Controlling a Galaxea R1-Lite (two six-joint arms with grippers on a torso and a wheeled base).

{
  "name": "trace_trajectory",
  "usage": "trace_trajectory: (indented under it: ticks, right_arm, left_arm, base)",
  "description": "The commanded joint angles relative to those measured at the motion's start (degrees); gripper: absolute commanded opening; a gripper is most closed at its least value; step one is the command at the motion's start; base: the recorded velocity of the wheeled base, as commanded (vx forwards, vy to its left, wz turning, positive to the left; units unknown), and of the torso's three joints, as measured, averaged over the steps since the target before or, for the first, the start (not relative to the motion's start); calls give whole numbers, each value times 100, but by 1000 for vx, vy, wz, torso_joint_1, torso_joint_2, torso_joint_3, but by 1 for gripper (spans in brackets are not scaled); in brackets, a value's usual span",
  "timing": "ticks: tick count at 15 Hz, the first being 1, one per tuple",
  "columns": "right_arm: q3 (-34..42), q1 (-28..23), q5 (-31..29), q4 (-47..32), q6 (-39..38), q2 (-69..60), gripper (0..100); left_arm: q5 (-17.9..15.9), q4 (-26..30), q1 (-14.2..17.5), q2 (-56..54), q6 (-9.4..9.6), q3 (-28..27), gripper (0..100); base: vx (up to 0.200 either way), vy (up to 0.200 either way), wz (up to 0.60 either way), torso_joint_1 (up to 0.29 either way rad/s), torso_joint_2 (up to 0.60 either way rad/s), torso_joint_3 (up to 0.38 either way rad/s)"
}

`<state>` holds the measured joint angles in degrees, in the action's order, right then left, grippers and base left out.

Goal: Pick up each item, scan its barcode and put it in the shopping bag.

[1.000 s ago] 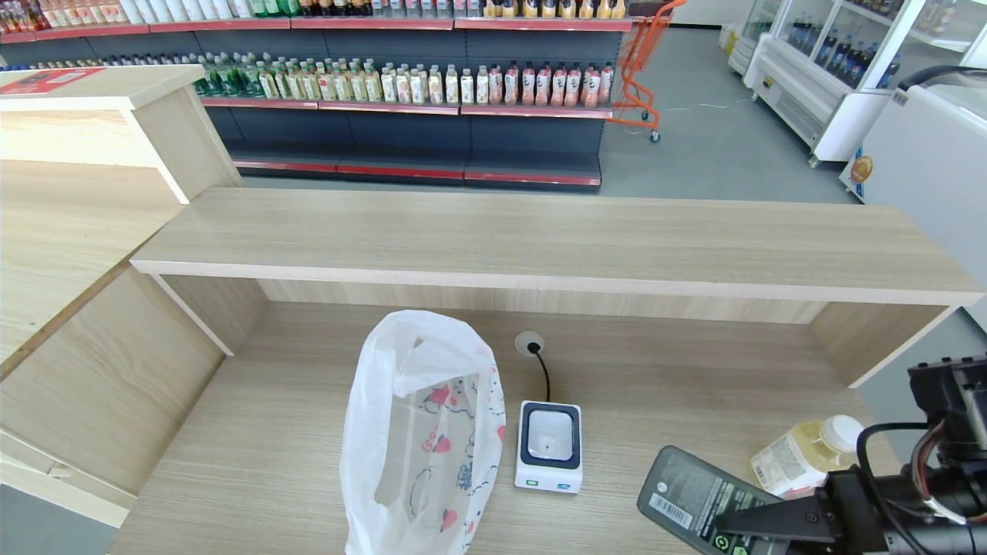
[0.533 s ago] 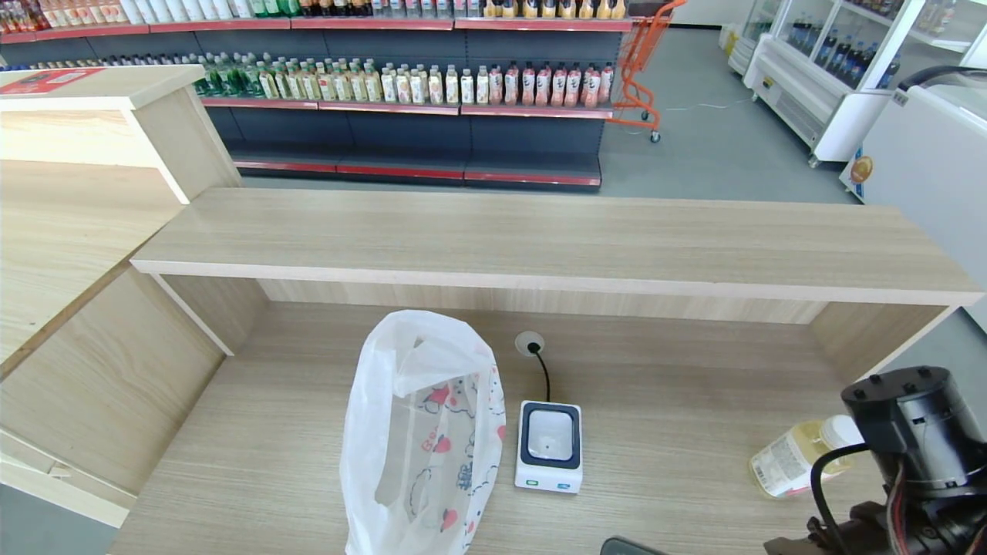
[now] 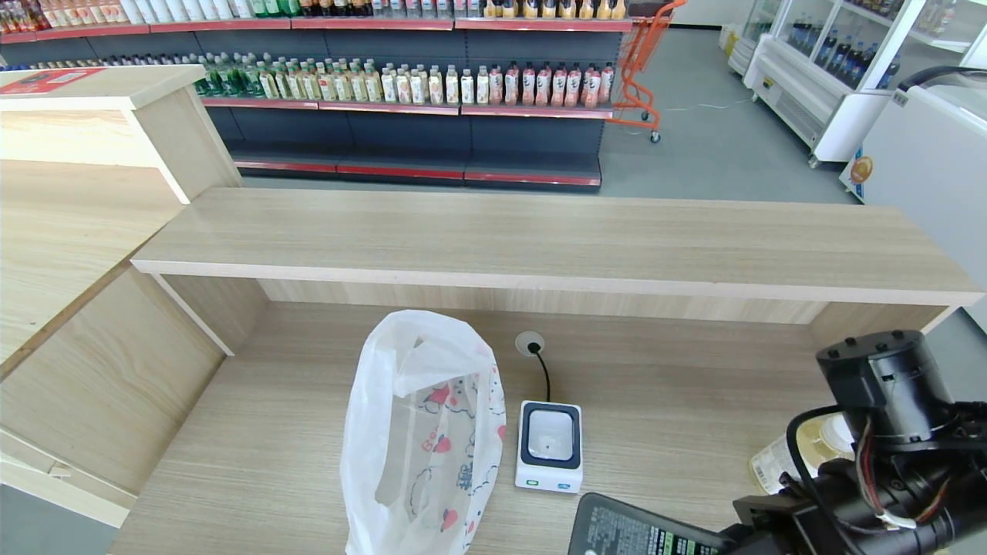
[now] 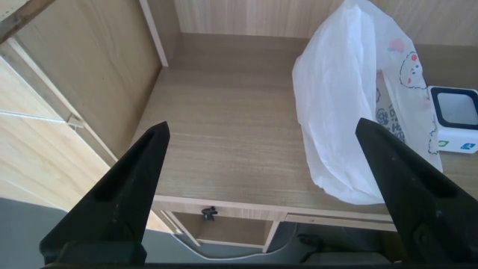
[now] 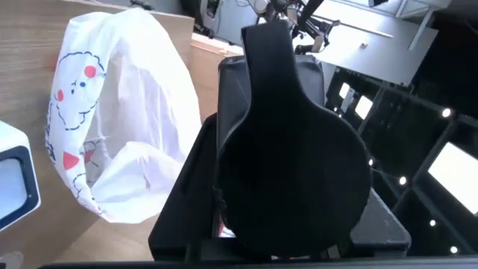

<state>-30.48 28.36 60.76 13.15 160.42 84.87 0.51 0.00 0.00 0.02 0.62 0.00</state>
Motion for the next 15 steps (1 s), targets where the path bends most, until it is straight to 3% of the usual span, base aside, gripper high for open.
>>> trace_trajectory:
  ticks: [1,15]
  right_arm:
    - [-46,-252,94,126,458,258,0]
    - [-55,-287,208,284,458,671,0]
  left_arm:
    - [2,0,0,-2,-1,0,100]
    - [2,0,0,-2,8,0,100]
  base:
    - [0,0,0,0,0,0]
    - [0,0,0,0,0,0]
